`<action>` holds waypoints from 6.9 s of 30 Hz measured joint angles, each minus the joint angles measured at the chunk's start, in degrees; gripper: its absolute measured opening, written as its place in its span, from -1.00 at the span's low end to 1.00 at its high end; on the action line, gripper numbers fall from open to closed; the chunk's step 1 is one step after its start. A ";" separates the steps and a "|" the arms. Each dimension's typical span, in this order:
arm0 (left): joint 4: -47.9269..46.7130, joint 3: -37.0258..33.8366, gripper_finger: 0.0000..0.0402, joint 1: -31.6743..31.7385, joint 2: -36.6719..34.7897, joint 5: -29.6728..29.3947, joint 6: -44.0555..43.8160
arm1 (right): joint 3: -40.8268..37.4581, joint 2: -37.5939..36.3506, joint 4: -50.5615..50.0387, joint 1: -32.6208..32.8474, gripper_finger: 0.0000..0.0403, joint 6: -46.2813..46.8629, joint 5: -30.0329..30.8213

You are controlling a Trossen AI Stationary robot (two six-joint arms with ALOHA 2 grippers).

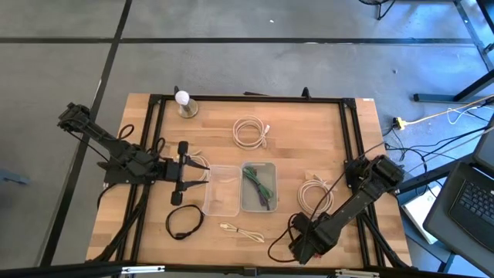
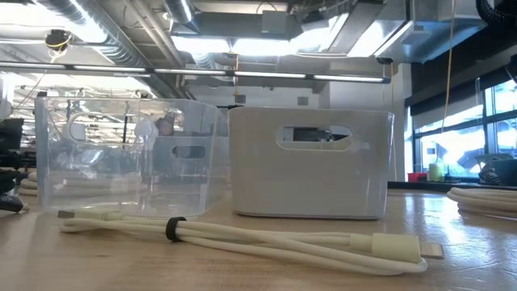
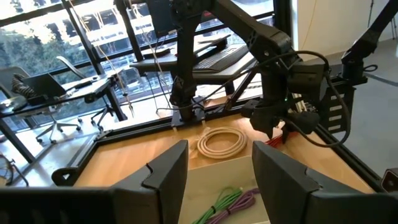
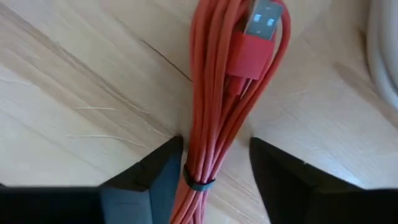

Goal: Pick & Place USB Port
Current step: Put the red charger cable into the gray bin, then put the white charger cable into the gray bin

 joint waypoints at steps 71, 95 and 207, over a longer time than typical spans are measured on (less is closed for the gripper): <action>1.80 -0.02 -0.14 0.92 0.13 -5.09 1.93 | 4.90 -12.70 18.56 -35.98 -0.87 -34.96 13.52; 1.03 -0.02 -0.14 0.92 0.13 -4.90 1.50 | 10.20 -4.97 11.69 -31.74 -0.87 -27.02 19.40; 1.41 0.00 -0.14 -2.21 5.14 -2.75 -11.04 | 13.87 4.52 40.61 -9.42 -0.35 -63.17 21.45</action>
